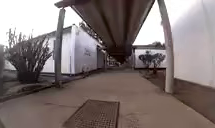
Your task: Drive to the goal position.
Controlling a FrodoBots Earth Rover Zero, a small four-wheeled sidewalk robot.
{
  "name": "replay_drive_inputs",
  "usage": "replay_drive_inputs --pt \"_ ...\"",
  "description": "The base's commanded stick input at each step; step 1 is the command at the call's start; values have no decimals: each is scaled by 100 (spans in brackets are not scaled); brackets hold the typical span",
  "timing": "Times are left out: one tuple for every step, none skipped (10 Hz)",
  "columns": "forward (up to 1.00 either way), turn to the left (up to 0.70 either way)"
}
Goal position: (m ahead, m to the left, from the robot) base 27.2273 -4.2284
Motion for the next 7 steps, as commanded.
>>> replay_drive_inputs --pt "70 0" --pt "70 0" --pt "70 0" --pt "70 0" --pt "70 0" --pt "70 0" --pt "70 0"
